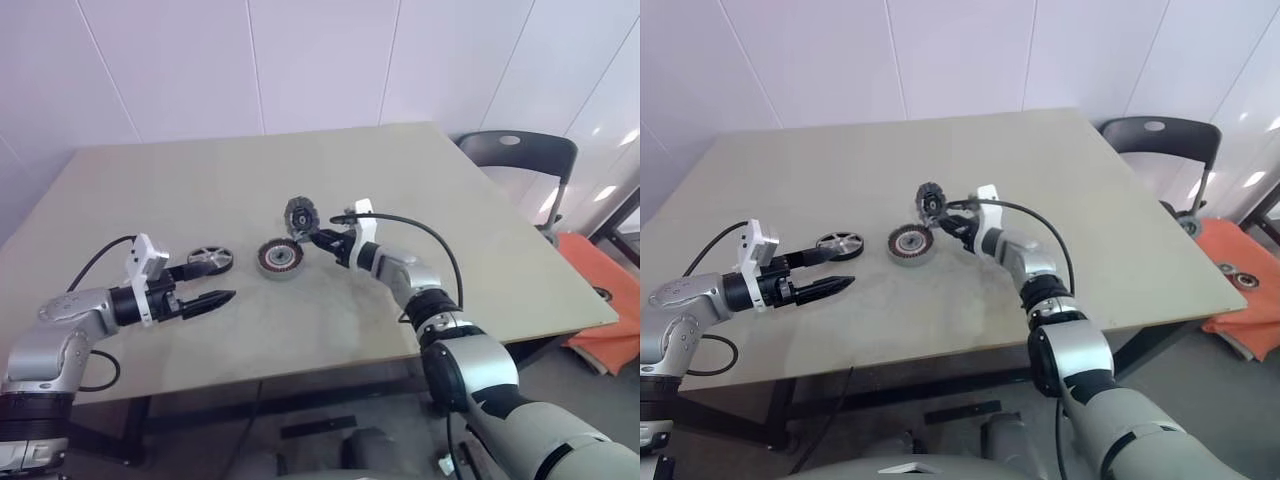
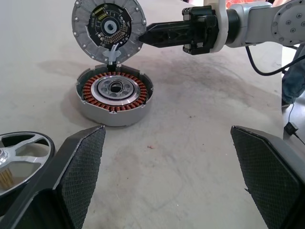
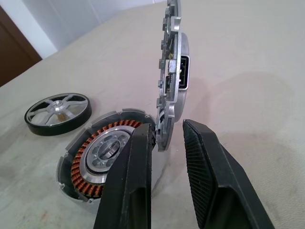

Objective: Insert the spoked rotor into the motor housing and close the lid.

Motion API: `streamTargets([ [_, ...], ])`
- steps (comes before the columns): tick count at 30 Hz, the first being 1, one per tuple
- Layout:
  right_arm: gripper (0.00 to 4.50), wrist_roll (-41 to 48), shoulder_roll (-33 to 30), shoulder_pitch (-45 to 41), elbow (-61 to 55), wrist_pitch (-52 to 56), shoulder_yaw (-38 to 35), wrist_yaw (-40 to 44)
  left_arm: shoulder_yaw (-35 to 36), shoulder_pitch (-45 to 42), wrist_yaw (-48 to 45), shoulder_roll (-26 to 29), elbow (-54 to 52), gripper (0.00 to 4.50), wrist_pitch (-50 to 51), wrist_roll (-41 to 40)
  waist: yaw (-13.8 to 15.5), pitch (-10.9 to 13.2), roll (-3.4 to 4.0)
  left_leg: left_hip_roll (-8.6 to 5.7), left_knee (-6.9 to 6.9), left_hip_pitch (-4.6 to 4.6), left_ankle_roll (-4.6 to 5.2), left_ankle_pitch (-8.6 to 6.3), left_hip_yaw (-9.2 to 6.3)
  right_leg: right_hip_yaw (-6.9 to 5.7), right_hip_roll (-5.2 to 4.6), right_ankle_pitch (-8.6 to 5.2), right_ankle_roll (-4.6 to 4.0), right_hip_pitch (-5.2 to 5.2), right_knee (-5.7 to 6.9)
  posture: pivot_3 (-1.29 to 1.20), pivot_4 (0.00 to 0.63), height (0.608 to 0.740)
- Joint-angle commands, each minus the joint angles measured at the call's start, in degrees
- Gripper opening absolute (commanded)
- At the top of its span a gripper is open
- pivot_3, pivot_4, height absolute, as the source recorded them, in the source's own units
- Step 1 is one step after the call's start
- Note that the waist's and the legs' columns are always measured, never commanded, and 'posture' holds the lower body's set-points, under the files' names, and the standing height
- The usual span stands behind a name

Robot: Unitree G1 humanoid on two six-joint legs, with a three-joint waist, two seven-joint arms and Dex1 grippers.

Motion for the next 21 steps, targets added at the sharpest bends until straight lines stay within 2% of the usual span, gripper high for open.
streamTargets([
  [1,0.92,-0.8,0.6,-1.9,0.2,-2.6,-0.1,-1.3,1.4,-0.5,0.2,0.2,-1.3,4.48,-0.8,0.0,-0.1,0.0,0.0,0.0,0.0,0.01,0.0,0.0,0.0,0.0,0.0,0.0,0.0,0.0,0.0,0.0,0.0,0.74],
  [4,0.15,-1.1,0.7,-2.2,1.1,-3.6,-0.5,-2.2,1.3,-0.6,0.3,0.2,-1.3,4.48,-0.8,0.0,0.0,0.0,0.0,0.0,0.0,0.0,0.0,0.0,0.0,0.0,0.0,0.0,0.0,0.0,0.01,0.0,0.0,0.74],
  [5,0.03,-1.1,0.7,-2.3,1.3,-3.5,-0.6,-1.9,1.3,-0.6,0.3,0.2,-1.3,4.48,-0.9,0.0,0.0,0.0,0.0,0.0,0.0,0.01,0.0,0.0,0.0,0.0,0.0,0.0,0.0,0.0,0.01,0.0,0.0,0.74],
  [21,0.03,-1.8,-0.1,-3.7,3.1,-3.1,-0.8,-0.1,1.1,-1.1,0.5,0.0,-0.6,4.48,-1.1,0.3,0.0,0.0,-0.01,0.0,0.03,0.03,0.0,0.0,0.0,0.0,-0.01,0.0,0.0,0.01,0.04,0.0,0.0,0.74],
])
